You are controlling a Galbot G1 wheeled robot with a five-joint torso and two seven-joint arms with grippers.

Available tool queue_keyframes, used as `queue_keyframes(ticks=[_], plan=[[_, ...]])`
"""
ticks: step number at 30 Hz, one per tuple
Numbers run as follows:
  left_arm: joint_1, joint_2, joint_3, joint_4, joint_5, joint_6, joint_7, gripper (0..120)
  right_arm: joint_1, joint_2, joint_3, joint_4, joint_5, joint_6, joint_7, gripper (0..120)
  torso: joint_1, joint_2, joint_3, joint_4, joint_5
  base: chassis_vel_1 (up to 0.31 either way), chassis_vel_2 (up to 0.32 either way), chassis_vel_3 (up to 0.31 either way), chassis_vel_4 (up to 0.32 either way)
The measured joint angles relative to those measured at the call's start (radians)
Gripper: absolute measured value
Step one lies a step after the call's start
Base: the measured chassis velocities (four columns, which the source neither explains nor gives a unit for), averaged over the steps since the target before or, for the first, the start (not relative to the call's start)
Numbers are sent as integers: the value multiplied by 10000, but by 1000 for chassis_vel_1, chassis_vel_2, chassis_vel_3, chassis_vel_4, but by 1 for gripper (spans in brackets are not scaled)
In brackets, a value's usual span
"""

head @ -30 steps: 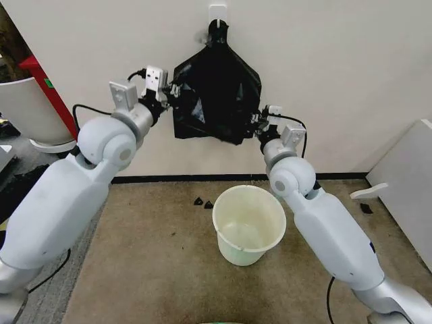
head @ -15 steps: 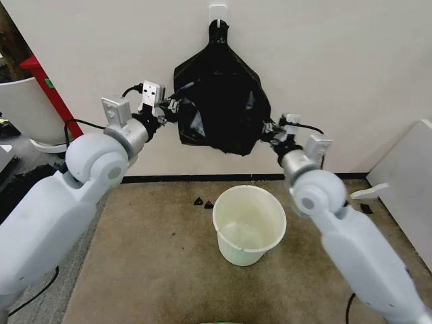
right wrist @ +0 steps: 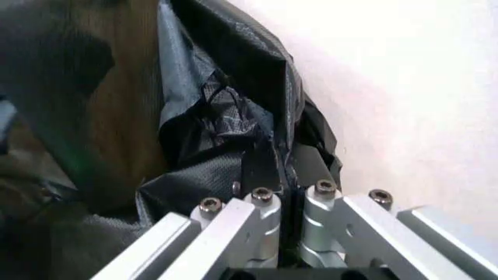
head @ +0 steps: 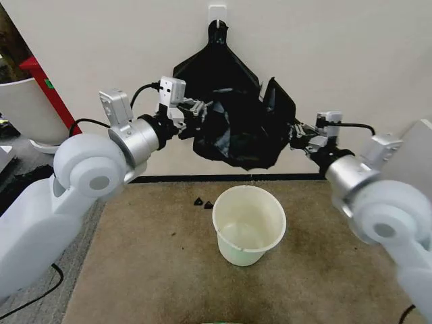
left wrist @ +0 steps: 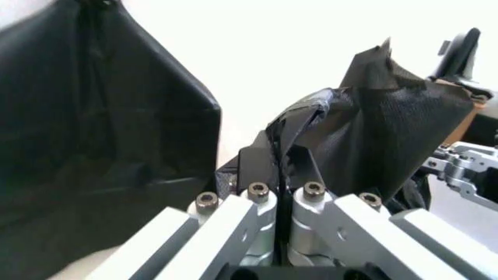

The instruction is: Place the garbage bag over the trash bin.

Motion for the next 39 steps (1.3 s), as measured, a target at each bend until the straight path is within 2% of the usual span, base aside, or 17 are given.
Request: queue_keyframes(ticks=[5, 10, 19, 24, 33, 39], plan=[[307, -16, 27, -335, -668, 90, -474, 0, -1476, -343, 1200, 572, 384, -213, 9, 0, 0, 0, 0, -3, 2, 0, 0, 0, 0], [1075, 127, 0, -641, -1065, 112, -563, 0, -2367, -297, 1668, 828, 400, -331, -48, 0, 0, 0, -1, -1, 1, 0, 0, 0, 0], [1970, -111, 105, -553, -2206, -184, -494, 0, -2606, -128, 1576, 913, 283, -615, 112, 0, 0, 0, 1, 0, 0, 0, 0, 0, 0], [1999, -328, 254, -224, -2966, -360, -392, 0, -2607, -90, 1624, 938, 370, -828, 235, 0, 0, 0, 0, 0, -2, 0, 0, 0, 0], [2270, -727, 835, 529, -2634, -420, -604, 0, -2850, 204, 1320, 578, 61, -939, 380, 0, 0, 0, 1, 0, -1, 0, 0, 0, 0], [2614, -1005, 903, 761, -2737, -587, -582, 0, -2798, 165, 1287, 467, 104, -989, 477, 0, 0, 0, 1, -2, -2, 0, 0, 0, 0]])
